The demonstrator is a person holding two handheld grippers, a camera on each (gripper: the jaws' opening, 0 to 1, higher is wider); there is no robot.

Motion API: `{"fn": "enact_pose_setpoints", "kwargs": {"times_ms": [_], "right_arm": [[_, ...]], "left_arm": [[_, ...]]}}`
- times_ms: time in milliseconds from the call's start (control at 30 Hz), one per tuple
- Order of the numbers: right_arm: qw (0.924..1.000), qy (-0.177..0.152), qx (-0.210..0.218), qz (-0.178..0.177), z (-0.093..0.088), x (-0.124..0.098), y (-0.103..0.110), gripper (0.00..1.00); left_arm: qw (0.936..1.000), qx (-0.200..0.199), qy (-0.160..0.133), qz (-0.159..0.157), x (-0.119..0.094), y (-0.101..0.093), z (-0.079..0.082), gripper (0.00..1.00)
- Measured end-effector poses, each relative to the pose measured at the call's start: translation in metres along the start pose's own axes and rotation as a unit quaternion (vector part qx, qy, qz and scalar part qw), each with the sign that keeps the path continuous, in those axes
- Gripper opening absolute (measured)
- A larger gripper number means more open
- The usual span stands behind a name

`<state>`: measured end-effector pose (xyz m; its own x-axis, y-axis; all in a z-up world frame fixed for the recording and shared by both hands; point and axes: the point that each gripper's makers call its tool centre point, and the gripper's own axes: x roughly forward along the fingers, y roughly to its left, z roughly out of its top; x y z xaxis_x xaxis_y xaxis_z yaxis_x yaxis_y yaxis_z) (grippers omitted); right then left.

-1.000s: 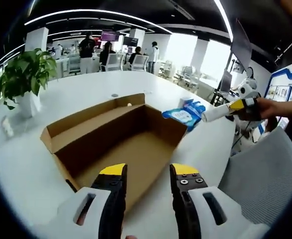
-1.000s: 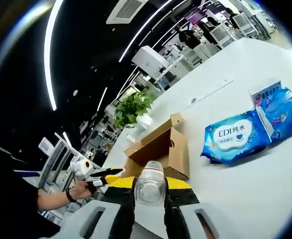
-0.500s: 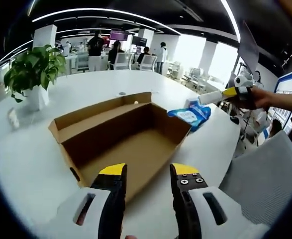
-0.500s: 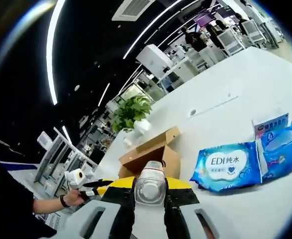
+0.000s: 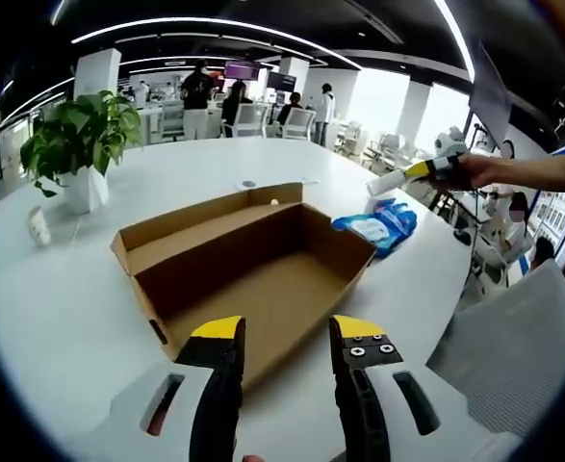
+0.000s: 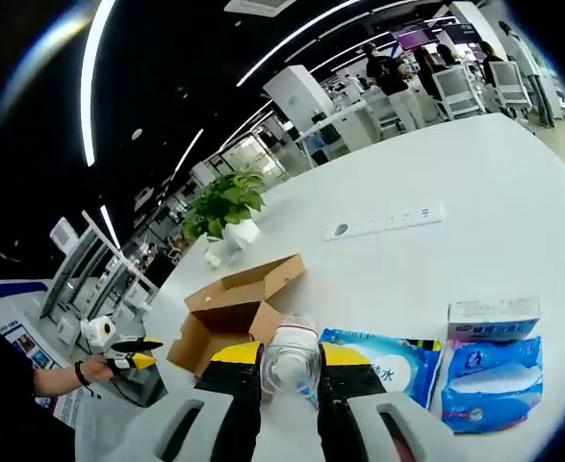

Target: Operate the shoe box by opening the lid, removing the specified soft item, and placing it in the target area until the item is outside and the box remains undamaged.

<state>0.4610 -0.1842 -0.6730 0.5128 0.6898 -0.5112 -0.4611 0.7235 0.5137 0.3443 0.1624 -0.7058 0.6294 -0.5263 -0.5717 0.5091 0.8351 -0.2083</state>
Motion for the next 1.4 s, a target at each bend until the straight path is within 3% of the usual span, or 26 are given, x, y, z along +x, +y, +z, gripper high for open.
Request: {"fn": "enact_pose_setpoints", "kwargs": {"times_ms": [200, 367, 500, 567, 833, 967, 1033, 1167, 1267, 1400], "right_arm": [[0.9970, 0.047, -0.059, -0.018, 0.002, 0.005, -0.016, 0.17], [0.9838, 0.090, -0.153, -0.020, 0.014, 0.019, -0.037, 0.17], [0.9574, 0.150, -0.246, -0.022, 0.014, 0.029, -0.050, 0.17], [0.9386, 0.182, -0.292, -0.023, 0.014, 0.032, -0.057, 0.17], [0.8809, 0.255, -0.399, -0.014, 0.020, 0.041, -0.075, 0.17], [0.8319, 0.304, -0.464, -0.004, 0.017, 0.044, -0.084, 0.17], [0.8171, 0.316, -0.482, -0.003, 0.018, 0.044, -0.087, 0.17], [0.8084, 0.325, -0.491, 0.001, 0.020, 0.050, -0.091, 0.17], [0.7952, 0.338, -0.503, 0.004, 0.018, 0.050, -0.093, 0.17], [0.7911, 0.346, -0.504, 0.004, 0.016, 0.052, -0.097, 0.17]], "left_arm": [[0.9999, -0.007, -0.002, 0.012, -0.006, 0.006, 0.000, 0.35], [0.9998, -0.008, 0.001, 0.020, -0.010, 0.008, -0.003, 0.35], [0.9996, -0.014, 0.003, 0.024, -0.011, 0.008, -0.007, 0.35], [0.9996, -0.013, 0.004, 0.025, -0.012, 0.007, -0.009, 0.35], [0.9996, -0.008, 0.009, 0.026, -0.011, 0.006, -0.012, 0.35], [0.9996, -0.005, 0.011, 0.025, -0.010, 0.005, -0.013, 0.35], [0.9995, -0.002, 0.013, 0.027, -0.010, 0.006, -0.014, 0.35], [0.9995, -0.003, 0.014, 0.028, -0.010, 0.007, -0.014, 0.35], [0.9995, -0.004, 0.015, 0.028, -0.010, 0.007, -0.015, 0.35], [0.9995, -0.005, 0.017, 0.028, -0.009, 0.007, -0.017, 0.35]]}}
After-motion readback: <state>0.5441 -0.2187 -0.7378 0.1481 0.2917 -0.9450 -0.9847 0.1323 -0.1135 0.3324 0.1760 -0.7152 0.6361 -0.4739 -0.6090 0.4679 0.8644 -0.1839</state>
